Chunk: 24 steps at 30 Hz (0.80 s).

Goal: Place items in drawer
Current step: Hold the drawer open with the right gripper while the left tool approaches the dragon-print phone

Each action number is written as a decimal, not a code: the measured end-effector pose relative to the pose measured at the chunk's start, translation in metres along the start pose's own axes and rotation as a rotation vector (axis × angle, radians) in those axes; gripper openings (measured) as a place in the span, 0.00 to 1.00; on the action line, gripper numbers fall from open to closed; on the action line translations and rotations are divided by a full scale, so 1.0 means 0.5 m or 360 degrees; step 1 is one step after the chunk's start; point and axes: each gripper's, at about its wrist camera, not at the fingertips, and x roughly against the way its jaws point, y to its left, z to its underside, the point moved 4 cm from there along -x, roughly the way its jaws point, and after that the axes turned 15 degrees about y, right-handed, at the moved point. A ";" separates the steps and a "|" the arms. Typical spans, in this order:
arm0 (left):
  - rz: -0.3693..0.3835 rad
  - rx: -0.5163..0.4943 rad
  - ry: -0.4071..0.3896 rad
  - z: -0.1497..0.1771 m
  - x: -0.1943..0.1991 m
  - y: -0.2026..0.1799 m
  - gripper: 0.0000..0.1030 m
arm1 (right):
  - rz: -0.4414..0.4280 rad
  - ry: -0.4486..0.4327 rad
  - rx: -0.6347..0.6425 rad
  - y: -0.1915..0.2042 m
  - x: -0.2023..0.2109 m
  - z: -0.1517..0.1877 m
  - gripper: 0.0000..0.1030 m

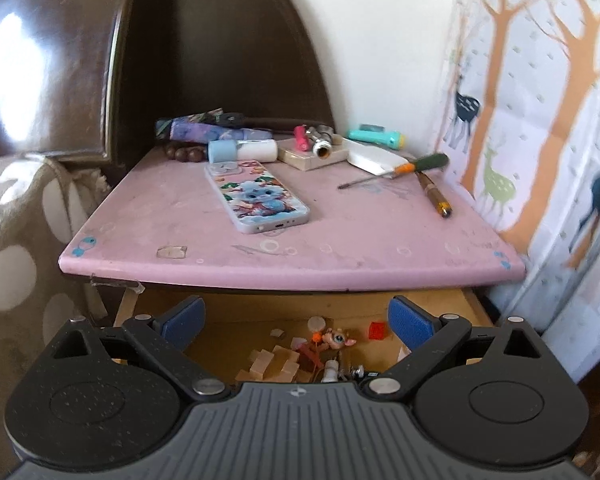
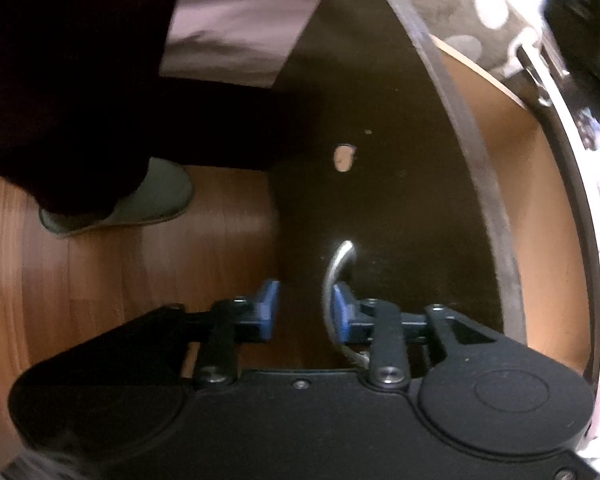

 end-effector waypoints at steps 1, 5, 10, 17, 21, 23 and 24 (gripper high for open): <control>-0.0010 0.0046 0.0004 -0.005 -0.004 0.001 0.96 | 0.0002 0.0006 0.0014 0.003 0.000 -0.001 0.41; -0.0099 0.0072 0.0034 -0.033 -0.027 -0.009 0.96 | -0.0003 0.0016 0.0027 0.006 0.002 -0.004 0.47; -0.0189 0.0069 0.0065 -0.100 -0.069 -0.026 0.96 | -0.0014 0.0009 0.0040 0.012 0.000 -0.004 0.56; -0.0313 0.0100 0.0094 -0.213 -0.162 -0.025 0.96 | -0.0021 0.0006 0.0041 0.012 -0.003 -0.007 0.56; -0.0319 0.0251 0.0143 -0.251 -0.215 0.000 0.96 | -0.0017 -0.0007 0.0047 0.013 -0.005 -0.007 0.56; -0.0364 0.0261 0.0145 -0.269 -0.235 0.004 0.96 | -0.0019 -0.0008 0.0045 0.013 -0.006 -0.009 0.56; -0.0377 0.0266 0.0153 -0.276 -0.244 0.006 0.96 | -0.0020 -0.0008 0.0045 0.012 -0.007 -0.010 0.55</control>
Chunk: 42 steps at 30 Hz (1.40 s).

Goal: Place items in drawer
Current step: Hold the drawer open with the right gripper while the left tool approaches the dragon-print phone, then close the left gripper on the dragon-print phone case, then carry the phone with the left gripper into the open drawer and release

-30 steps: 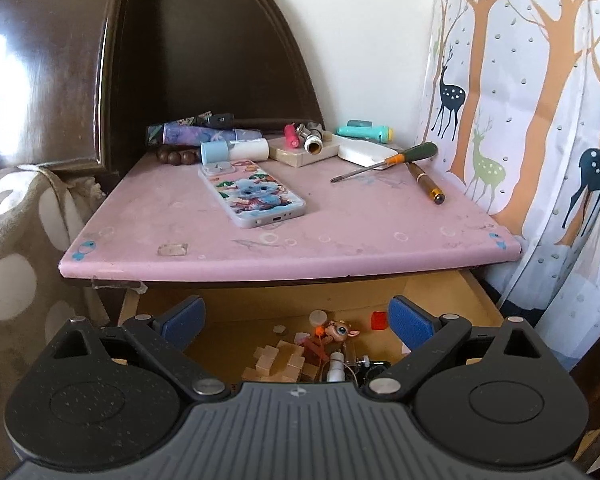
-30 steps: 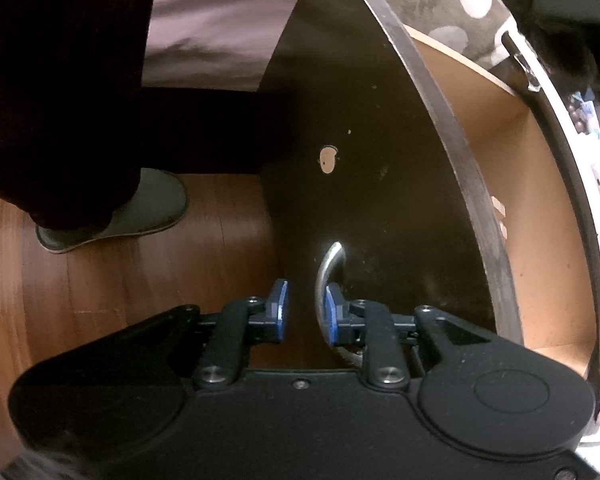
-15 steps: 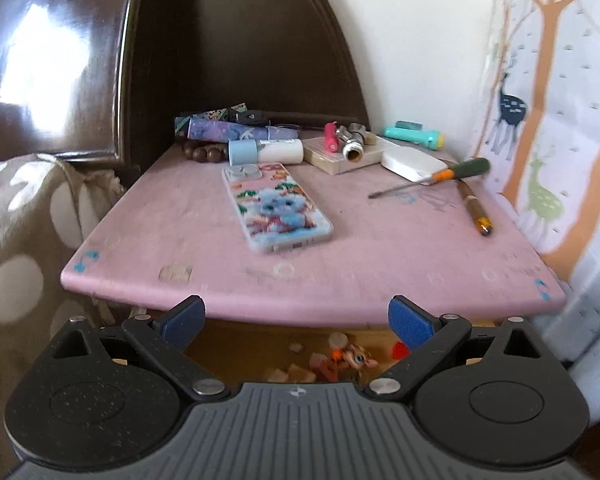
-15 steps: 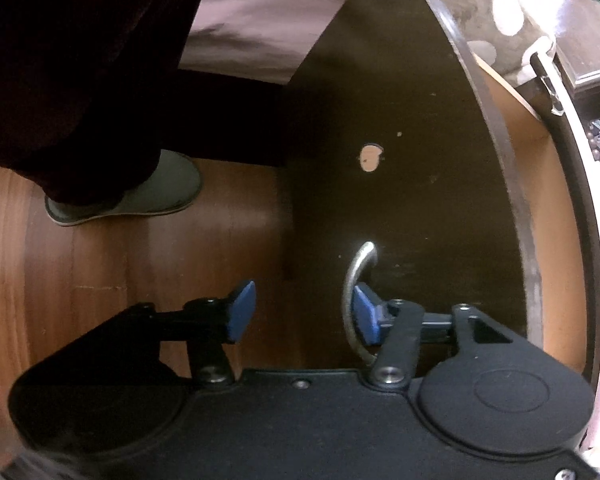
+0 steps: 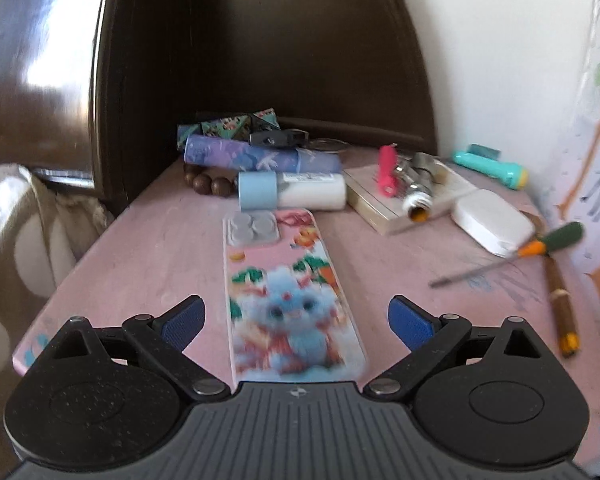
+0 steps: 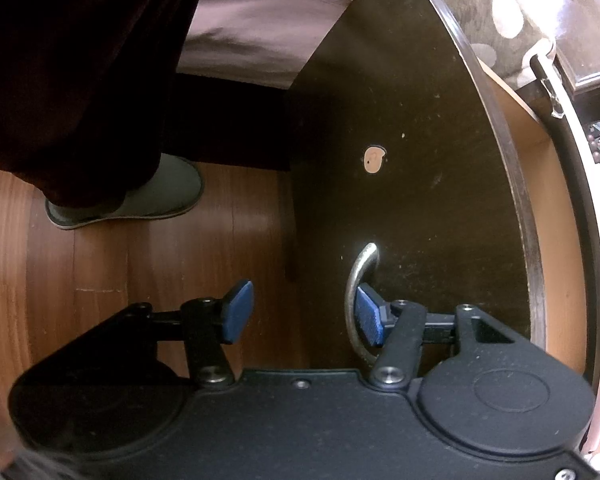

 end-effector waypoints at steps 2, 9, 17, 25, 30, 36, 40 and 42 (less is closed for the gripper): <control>-0.0001 0.0032 0.0031 -0.013 -0.018 0.000 0.96 | -0.0003 0.0000 -0.0002 -0.001 0.000 -0.001 0.55; -0.0066 0.0091 0.0135 -0.041 -0.066 0.007 0.96 | -0.0006 -0.0002 0.0003 0.000 -0.002 -0.002 0.54; -0.0105 0.0049 0.0194 -0.055 -0.080 0.002 0.89 | -0.0004 -0.0008 0.0007 0.003 -0.004 0.000 0.54; 0.0009 0.0063 0.0241 -0.053 -0.058 0.019 0.74 | 0.0004 -0.0009 0.0013 0.006 -0.005 0.001 0.54; 0.0058 0.0060 0.0211 -0.036 -0.022 0.028 0.74 | 0.0006 -0.0004 0.0013 0.007 -0.005 -0.001 0.54; 0.0141 -0.0049 0.0149 -0.017 0.052 0.014 0.74 | 0.0006 0.0000 0.0016 0.007 -0.005 -0.002 0.54; 0.0245 -0.0175 0.0119 0.019 0.112 -0.003 0.74 | 0.0006 0.0003 0.0015 0.007 -0.006 -0.003 0.54; 0.0304 -0.0243 0.0116 0.046 0.142 -0.012 0.74 | 0.0006 0.0004 0.0014 0.007 -0.006 -0.004 0.54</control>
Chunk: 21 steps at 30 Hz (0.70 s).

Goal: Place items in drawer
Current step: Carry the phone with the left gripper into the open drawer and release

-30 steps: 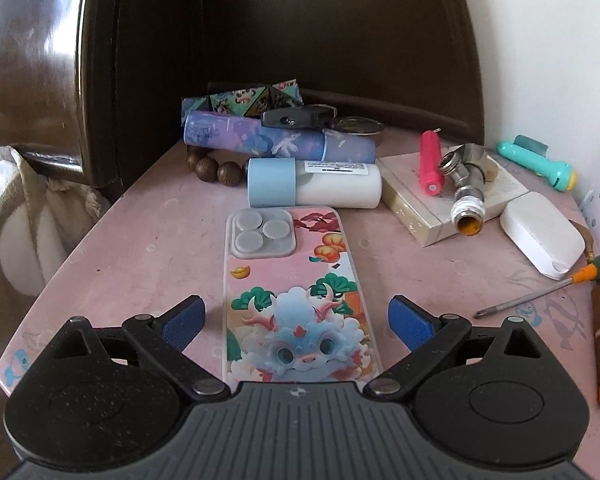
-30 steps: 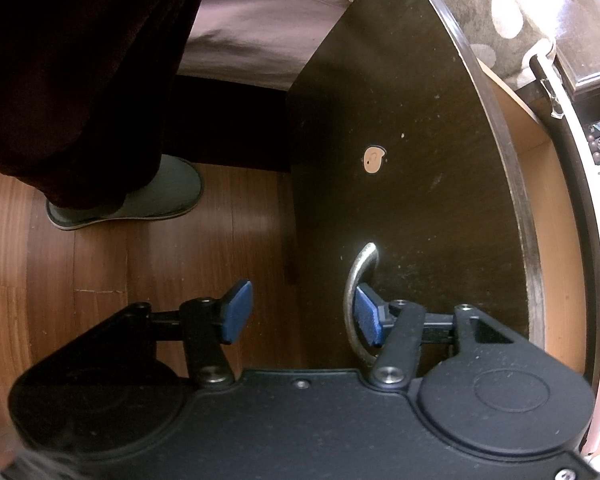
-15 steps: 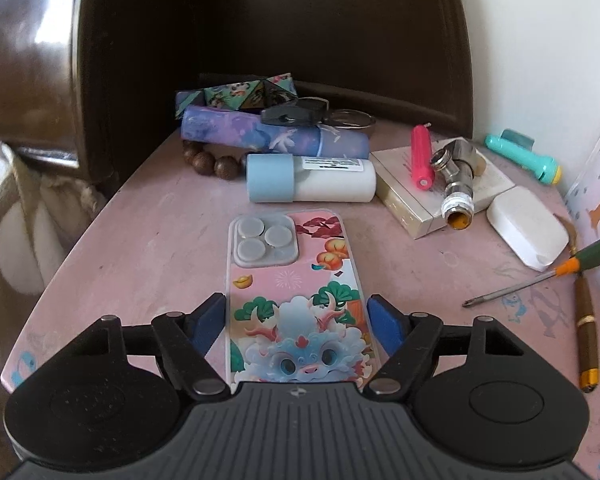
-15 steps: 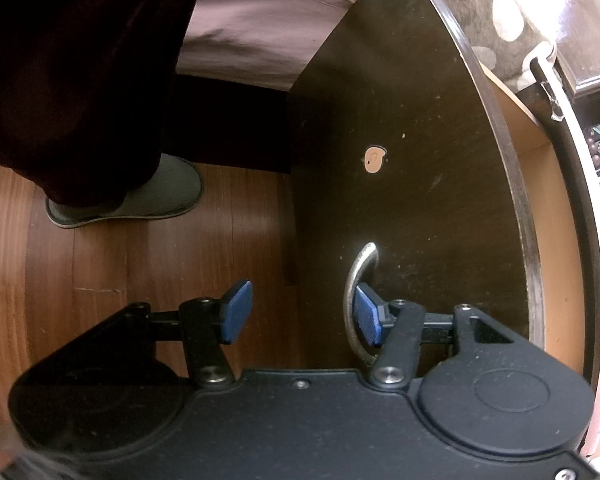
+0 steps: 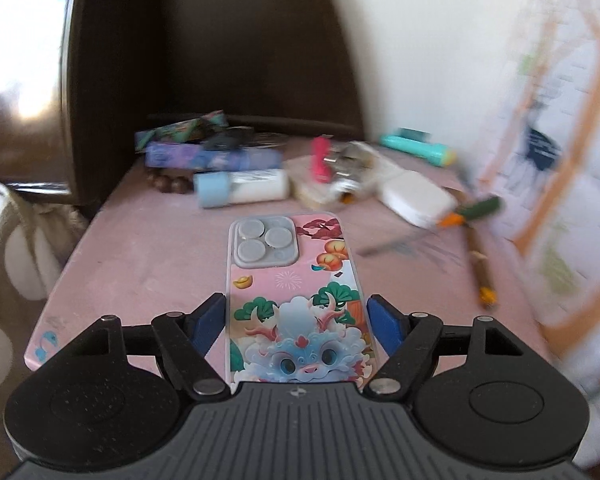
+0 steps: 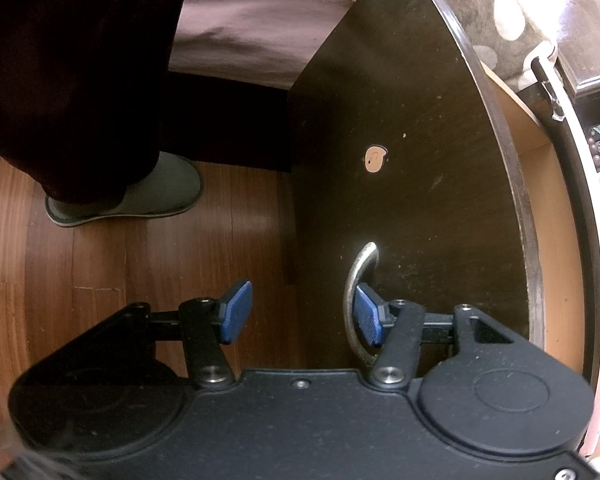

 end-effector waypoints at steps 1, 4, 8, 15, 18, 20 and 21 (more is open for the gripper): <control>0.0033 -0.0039 0.0006 0.017 0.013 -0.011 0.74 | 0.0000 0.0001 -0.0001 0.000 0.000 0.000 0.54; 0.0139 -0.0155 0.0048 0.077 0.048 -0.042 0.74 | 0.0003 0.0001 0.0002 0.001 -0.001 0.000 0.54; 0.0257 -0.0348 0.0168 0.173 0.086 -0.100 0.74 | 0.0006 0.0001 0.0005 0.002 -0.001 0.000 0.54; 0.0233 -0.0572 0.0450 0.266 0.026 -0.141 0.74 | 0.0011 0.0000 0.0004 0.004 -0.002 0.001 0.54; 0.0100 -0.0642 0.0527 0.271 -0.044 -0.146 0.74 | 0.0009 0.0004 0.0001 0.004 -0.002 0.000 0.55; 0.0037 -0.0677 0.0584 0.276 -0.097 -0.148 0.74 | 0.0008 0.0005 0.0001 0.004 -0.001 0.000 0.55; 0.0015 -0.0685 0.0608 0.279 -0.121 -0.146 0.74 | 0.0008 0.0005 0.0002 0.004 -0.001 -0.001 0.55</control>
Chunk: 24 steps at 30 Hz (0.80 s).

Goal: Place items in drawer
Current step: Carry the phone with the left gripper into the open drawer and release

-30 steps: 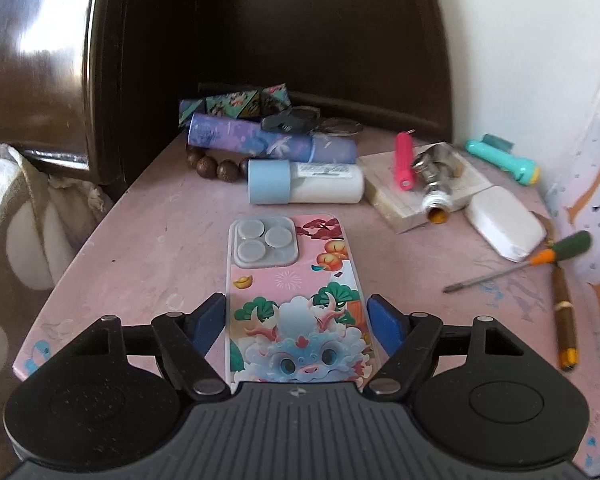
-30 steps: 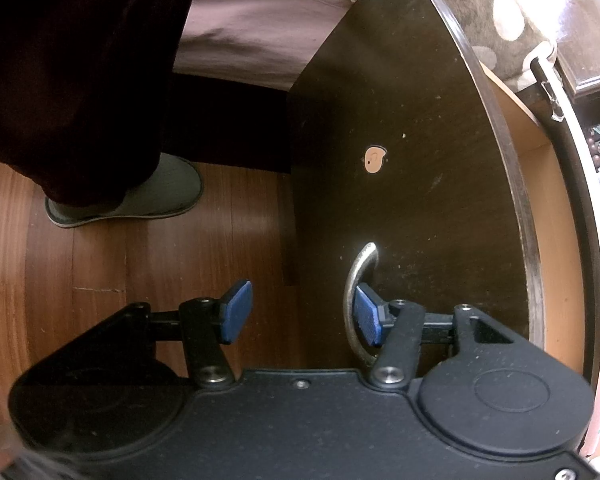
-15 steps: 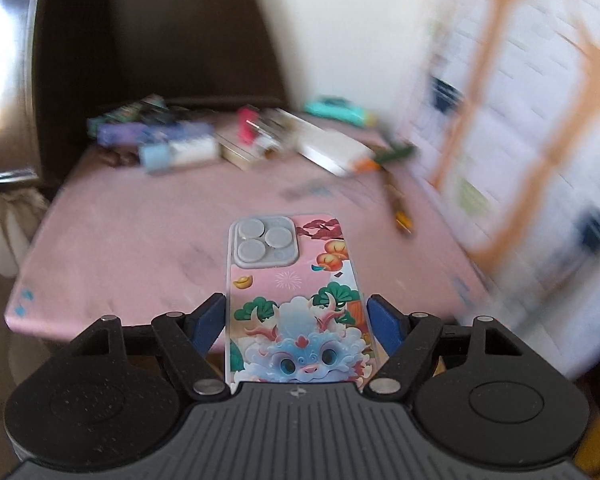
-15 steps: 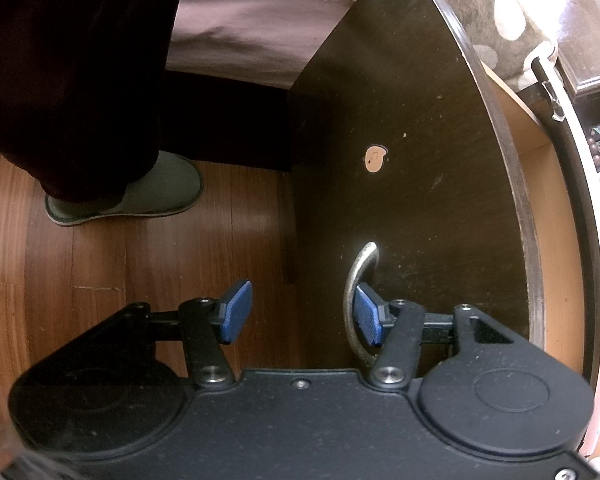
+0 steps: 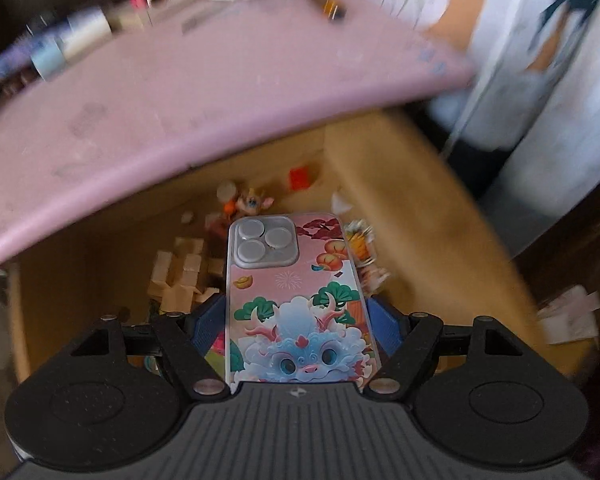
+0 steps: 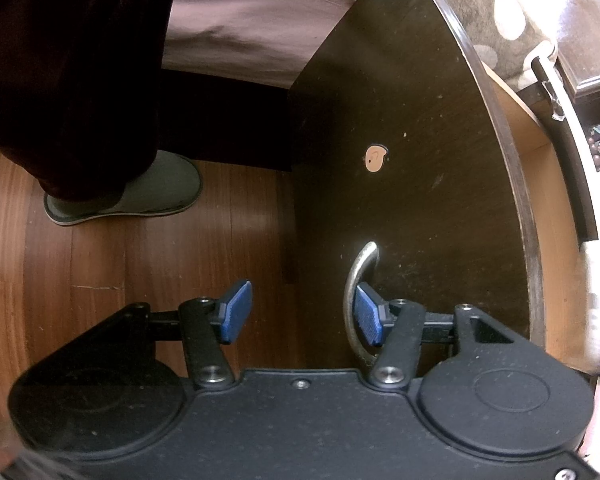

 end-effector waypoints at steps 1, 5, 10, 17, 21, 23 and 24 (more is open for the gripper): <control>-0.0018 -0.0004 0.0028 -0.005 -0.023 0.002 0.74 | 0.0001 0.0000 0.0003 0.000 0.000 0.000 0.55; -0.0050 0.0006 0.0097 -0.016 -0.089 0.015 0.74 | 0.0006 -0.0007 0.0014 0.000 -0.001 0.001 0.55; -0.0056 0.0036 0.0152 -0.019 -0.134 0.044 0.74 | 0.0014 -0.0017 0.0025 0.002 -0.003 0.002 0.56; -0.0104 0.0030 0.0194 -0.027 -0.143 0.053 0.78 | 0.0016 -0.0018 0.0028 0.004 -0.003 -0.001 0.57; -0.0097 0.0060 0.0126 -0.016 -0.102 0.055 0.82 | 0.0015 -0.0025 0.0043 0.004 -0.001 0.006 0.57; -0.0085 0.0079 0.0080 -0.007 -0.069 0.057 0.82 | 0.0014 -0.0023 0.0042 0.004 -0.001 0.005 0.57; -0.0077 0.0088 0.0053 -0.002 -0.052 0.060 0.82 | 0.0015 -0.0022 0.0043 0.004 -0.001 0.005 0.57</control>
